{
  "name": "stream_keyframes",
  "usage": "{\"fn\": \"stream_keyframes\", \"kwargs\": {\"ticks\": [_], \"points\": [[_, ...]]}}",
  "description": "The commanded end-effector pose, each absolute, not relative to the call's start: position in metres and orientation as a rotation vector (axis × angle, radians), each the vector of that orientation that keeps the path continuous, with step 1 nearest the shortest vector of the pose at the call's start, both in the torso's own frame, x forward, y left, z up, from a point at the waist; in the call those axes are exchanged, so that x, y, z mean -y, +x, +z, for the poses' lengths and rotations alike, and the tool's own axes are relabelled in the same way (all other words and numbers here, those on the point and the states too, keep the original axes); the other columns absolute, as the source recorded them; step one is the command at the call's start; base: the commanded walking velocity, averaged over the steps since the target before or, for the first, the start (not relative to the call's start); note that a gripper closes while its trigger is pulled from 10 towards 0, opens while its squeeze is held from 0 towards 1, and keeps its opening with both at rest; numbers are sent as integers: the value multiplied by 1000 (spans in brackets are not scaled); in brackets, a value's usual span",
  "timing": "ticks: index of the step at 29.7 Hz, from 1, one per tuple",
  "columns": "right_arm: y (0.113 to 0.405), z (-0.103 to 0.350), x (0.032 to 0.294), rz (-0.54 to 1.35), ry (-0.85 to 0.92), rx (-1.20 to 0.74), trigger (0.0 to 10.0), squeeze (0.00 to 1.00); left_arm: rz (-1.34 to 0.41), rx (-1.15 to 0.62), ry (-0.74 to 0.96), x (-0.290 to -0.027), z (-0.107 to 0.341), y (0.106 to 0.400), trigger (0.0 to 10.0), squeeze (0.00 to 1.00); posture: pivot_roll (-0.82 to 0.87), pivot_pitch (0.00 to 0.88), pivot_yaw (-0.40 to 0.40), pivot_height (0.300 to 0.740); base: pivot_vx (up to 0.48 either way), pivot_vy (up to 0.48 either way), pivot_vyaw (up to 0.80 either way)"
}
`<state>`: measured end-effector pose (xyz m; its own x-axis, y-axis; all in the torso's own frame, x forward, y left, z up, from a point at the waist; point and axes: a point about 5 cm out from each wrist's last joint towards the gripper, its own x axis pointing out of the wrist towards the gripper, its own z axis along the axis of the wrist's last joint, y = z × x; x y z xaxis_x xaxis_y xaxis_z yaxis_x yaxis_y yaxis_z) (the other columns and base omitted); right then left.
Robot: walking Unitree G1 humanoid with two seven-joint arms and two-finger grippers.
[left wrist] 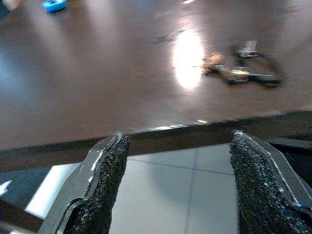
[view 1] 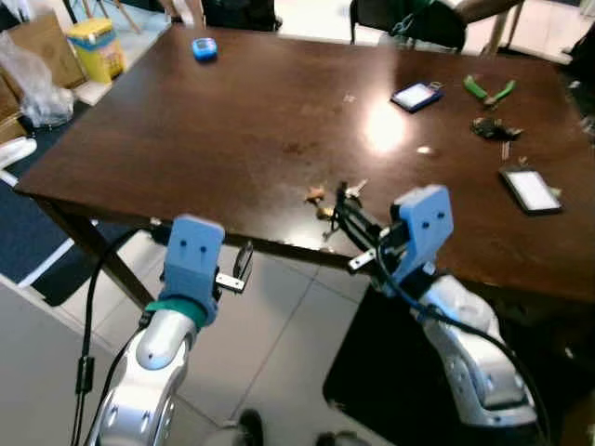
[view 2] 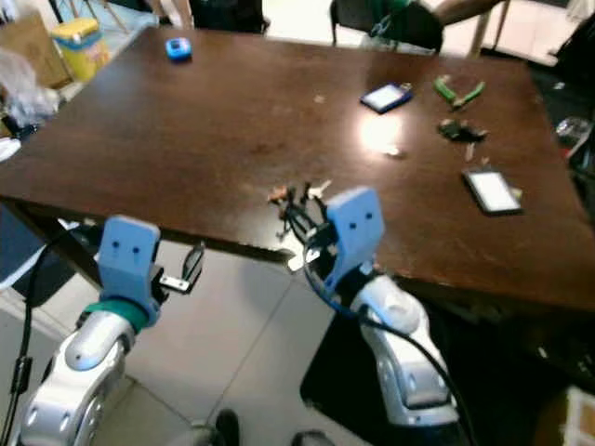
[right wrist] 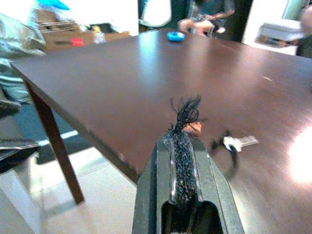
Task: Hang keys on a hook
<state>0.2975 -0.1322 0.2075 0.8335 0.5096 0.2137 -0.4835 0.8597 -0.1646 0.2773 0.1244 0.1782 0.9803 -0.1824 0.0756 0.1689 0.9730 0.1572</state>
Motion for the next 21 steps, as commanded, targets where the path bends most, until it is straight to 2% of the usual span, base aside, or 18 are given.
{"fn": "stream_keyframes", "kwargs": {"ticks": [1,18,21], "points": [[296,203,129,537,-98,246,10000,0,-156,54,163,-130,169,275,10000,0,-92,111,67,740,-394,0,0],[296,202,126,557,-119,244,10000,0,-152,55,163,-131,168,275,10000,0,-89,115,66,740,-394,0,0],[296,202,125,570,-141,245,10000,0,-150,54,163,-131,168,275,10000,0,-89,115,66,740,-220,0,0]]}}
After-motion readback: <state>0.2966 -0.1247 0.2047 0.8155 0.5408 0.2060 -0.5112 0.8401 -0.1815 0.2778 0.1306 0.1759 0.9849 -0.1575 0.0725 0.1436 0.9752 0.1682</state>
